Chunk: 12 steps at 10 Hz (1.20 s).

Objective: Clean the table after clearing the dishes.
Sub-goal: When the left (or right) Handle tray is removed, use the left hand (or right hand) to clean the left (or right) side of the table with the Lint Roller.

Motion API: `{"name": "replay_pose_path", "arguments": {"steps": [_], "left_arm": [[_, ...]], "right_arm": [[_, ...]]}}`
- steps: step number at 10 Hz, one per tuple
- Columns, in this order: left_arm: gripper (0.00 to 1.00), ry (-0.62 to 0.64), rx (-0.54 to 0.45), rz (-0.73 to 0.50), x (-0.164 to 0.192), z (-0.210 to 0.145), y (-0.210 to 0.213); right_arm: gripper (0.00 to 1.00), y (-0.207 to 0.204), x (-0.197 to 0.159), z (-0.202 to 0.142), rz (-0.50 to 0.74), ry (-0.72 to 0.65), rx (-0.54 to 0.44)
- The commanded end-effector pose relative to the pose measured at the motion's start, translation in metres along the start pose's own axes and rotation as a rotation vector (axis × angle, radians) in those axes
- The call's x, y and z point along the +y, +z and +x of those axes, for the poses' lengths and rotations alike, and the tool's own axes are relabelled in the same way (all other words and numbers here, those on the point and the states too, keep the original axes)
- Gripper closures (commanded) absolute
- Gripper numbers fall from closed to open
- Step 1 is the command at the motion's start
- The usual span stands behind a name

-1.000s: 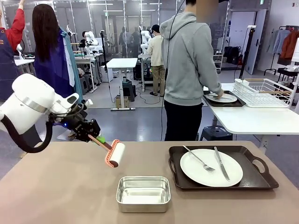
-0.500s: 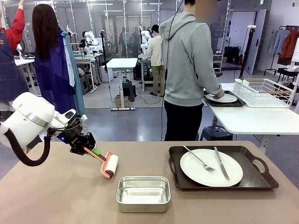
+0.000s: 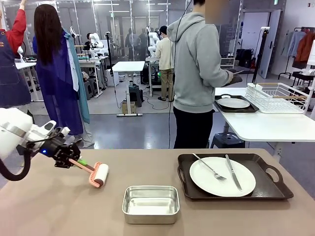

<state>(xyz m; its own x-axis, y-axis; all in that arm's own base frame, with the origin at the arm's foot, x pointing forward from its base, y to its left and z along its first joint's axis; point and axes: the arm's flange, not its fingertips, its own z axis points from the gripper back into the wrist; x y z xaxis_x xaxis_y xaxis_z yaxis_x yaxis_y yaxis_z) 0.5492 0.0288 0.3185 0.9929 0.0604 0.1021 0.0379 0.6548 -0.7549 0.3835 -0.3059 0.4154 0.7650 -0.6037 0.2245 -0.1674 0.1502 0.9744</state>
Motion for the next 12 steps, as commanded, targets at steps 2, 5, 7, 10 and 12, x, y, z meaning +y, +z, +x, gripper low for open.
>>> {"name": "replay_pose_path", "arguments": {"steps": [2, 5, 7, 10, 12], "left_arm": [[0.80, -0.001, 0.013, -0.004, 0.069, 0.010, 0.038], [0.80, -0.025, 0.006, 0.011, 0.118, 0.016, 0.111], [0.80, -0.046, 0.002, 0.036, 0.134, 0.011, 0.155], [0.80, -0.038, -0.048, 0.122, 0.123, -0.001, 0.195], [0.80, -0.029, -0.107, 0.172, 0.093, -0.018, 0.214]], "right_arm": [[0.00, 0.000, 0.003, -0.005, -0.001, 0.002, 0.008], [0.00, 0.000, 0.003, -0.005, -0.001, 0.002, 0.008], [0.00, 0.000, 0.003, -0.005, -0.001, 0.002, 0.008], [0.00, 0.000, 0.003, -0.005, -0.001, 0.002, 0.008], [0.00, 0.000, 0.003, -0.005, -0.001, 0.002, 0.008]]}}
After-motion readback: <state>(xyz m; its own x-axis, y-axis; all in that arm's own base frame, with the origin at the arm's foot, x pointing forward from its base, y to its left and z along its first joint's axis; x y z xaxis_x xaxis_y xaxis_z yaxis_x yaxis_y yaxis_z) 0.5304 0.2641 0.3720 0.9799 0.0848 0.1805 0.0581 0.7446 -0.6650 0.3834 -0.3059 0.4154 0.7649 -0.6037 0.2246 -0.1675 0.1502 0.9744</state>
